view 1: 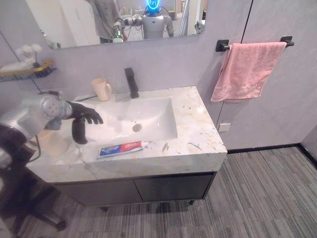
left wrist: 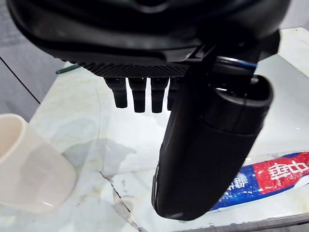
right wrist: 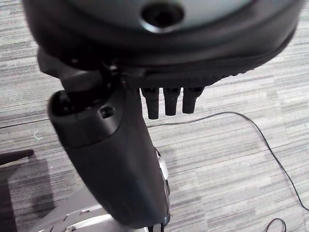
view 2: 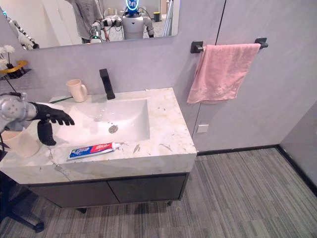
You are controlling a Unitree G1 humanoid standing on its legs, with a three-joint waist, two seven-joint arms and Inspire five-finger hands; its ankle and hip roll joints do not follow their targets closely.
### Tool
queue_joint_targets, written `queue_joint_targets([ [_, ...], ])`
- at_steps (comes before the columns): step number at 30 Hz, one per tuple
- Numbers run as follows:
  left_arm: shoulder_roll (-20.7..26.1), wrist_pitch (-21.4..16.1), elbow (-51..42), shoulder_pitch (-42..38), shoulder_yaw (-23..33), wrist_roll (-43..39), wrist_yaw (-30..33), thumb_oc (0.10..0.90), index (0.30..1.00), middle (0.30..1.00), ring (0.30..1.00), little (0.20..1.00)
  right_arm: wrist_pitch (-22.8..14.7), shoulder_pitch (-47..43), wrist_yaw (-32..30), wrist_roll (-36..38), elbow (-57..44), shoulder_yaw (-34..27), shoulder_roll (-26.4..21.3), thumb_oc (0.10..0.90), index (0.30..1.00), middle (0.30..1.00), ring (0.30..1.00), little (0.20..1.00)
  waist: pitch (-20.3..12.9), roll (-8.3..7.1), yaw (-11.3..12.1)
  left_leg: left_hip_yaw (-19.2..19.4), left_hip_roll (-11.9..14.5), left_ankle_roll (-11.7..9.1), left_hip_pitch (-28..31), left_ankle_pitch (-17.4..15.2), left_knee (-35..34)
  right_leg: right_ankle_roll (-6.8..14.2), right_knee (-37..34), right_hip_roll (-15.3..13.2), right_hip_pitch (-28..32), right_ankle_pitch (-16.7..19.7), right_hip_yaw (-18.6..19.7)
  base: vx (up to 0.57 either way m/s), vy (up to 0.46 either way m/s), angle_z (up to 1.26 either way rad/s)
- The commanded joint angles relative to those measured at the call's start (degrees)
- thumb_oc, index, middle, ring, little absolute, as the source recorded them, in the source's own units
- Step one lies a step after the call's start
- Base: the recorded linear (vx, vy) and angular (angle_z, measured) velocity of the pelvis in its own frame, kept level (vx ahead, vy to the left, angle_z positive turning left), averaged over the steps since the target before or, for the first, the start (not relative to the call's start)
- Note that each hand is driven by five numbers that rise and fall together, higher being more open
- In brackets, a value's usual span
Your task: Organize the bathroom.
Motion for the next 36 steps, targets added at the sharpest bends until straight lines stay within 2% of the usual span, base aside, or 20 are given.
queue_joint_targets([
  [1, 0.7, 2.2, 3.7, -3.6, 10.2, -2.2, 2.6, 0.8, 0.9, 0.9, 0.9, 0.9, 1.4, 0.9, -0.3, -3.5, 0.9, 0.0, -1.6, 0.8, 0.9, 0.9, 0.9, 0.9, 0.0, -0.39, -0.2, 4.4, -0.8, 2.6, 2.8, -6.0, 1.3, 5.5, 2.7, -1.3, -1.3, -1.8, -1.0, 0.01, -0.002, -0.03],
  [5, -1.8, 4.4, 2.7, 0.1, 11.9, -1.9, 3.3, 0.8, 0.9, 0.9, 0.9, 0.9, 1.7, 0.9, -0.6, -3.7, 0.9, 0.4, -1.5, 0.8, 0.9, 0.9, 0.9, 0.9, -0.1, -0.34, -0.5, 4.8, -0.6, 2.6, 2.7, -6.0, 1.7, 5.3, 2.9, -1.4, -1.4, -1.8, -1.1, 0.01, 0.001, -0.05],
  [11, -6.8, 7.1, 3.0, 5.7, 14.4, 2.0, 8.2, 0.8, 0.9, 0.9, 0.9, 0.9, 1.9, 1.3, -0.9, -4.8, 0.5, 0.9, -1.0, 0.8, 0.9, 0.9, 0.9, 0.9, -0.4, -0.58, -1.2, 5.6, -0.4, 2.8, 3.1, -6.2, 1.7, 5.2, 3.2, -1.4, -1.4, -2.1, -1.3, 0.01, 0.005, -0.07],
  [29, -15.5, 10.3, 6.1, 9.9, 14.8, 8.7, 14.3, 0.8, 0.9, 0.9, 0.9, 0.9, 2.8, 1.3, -1.5, -6.6, -0.3, 2.2, 0.2, 0.8, 0.9, 0.9, 0.9, 0.9, -1.0, -1.1, -2.3, 6.8, 0.3, 2.9, 3.2, -6.6, 1.8, 5.1, 3.7, -1.4, -1.4, -2.8, -1.7, 0.0, 0.0, -0.02],
  [30, -16.1, 10.6, 6.4, 9.9, 14.7, 9.1, 14.7, 0.703, 0.754, 0.754, 0.754, 0.754, 2.9, 1.2, -1.6, -6.5, -0.4, 2.5, 0.3, 0.8, 0.9, 0.9, 0.9, 0.9, -1.0, -1.12, -2.4, 6.8, 0.4, 2.9, 3.2, -6.5, 1.8, 5.1, 3.8, -1.4, -1.4, -2.9, -1.7, 0.0, 0.0, 0.0],
  [31, -16.3, 10.8, 6.5, 10.0, 14.6, 9.3, 14.9, 0.657, 0.686, 0.686, 0.686, 0.686, 2.9, 1.2, -1.7, -6.5, -0.4, 2.5, 0.3, 0.8, 0.9, 0.9, 0.9, 0.9, -1.0, -1.13, -2.4, 6.8, 0.4, 2.9, 3.3, -6.5, 1.8, 5.1, 3.8, -1.4, -1.4, -2.9, -1.7, 0.0, 0.0, 0.0],
  [32, -17.1, 11.0, 6.9, 10.3, 14.5, 9.7, 15.5, 0.551, 0.526, 0.526, 0.526, 0.526, 3.0, 1.2, -1.7, -6.7, -0.5, 2.7, 0.4, 0.8, 0.9, 0.9, 0.9, 0.9, -1.1, -1.16, -2.5, 6.9, 0.5, 2.9, 3.3, -6.5, 1.8, 5.1, 3.8, -1.4, -1.4, -3.0, -1.8, 0.0, 0.0, 0.0],
  [33, -17.1, 11.0, 6.9, 10.3, 14.5, 9.7, 15.5, 0.551, 0.526, 0.526, 0.526, 0.526, 3.0, 1.2, -1.7, -6.7, -0.5, 2.7, 0.4, 0.8, 0.9, 0.9, 0.9, 0.9, -1.1, -1.16, -2.5, 6.9, 0.5, 2.9, 3.3, -6.5, 1.8, 5.1, 3.8, -1.4, -1.4, -3.0, -1.8, 0.0, 0.0, 0.0],
  [35, -18.1, 11.6, 7.5, 10.5, 14.3, 10.3, 16.3, 0.4, 0.3, 0.3, 0.3, 0.3, 3.0, 1.1, -1.7, -7.0, -0.6, 2.9, 0.5, 0.8, 0.9, 0.9, 0.9, 0.9, -1.1, -1.19, -2.6, 7.0, 0.5, 2.9, 3.4, -6.5, 1.7, 5.0, 3.8, -1.4, -1.3, -3.0, -1.8, 0.0, 0.0, 0.0],
  [36, -18.7, 12.0, 7.8, 10.6, 14.2, 10.5, 16.6, 0.4, 0.3, 0.3, 0.3, 0.3, 3.0, 1.1, -1.6, -7.3, -0.6, 3.0, 0.6, 0.8, 0.9, 0.9, 0.9, 0.9, -1.2, -1.26, -2.7, 7.0, 0.6, 2.9, 3.4, -6.5, 1.7, 5.0, 3.8, -1.4, -1.2, -3.1, -1.9, 0.0, 0.0, 0.0],
])
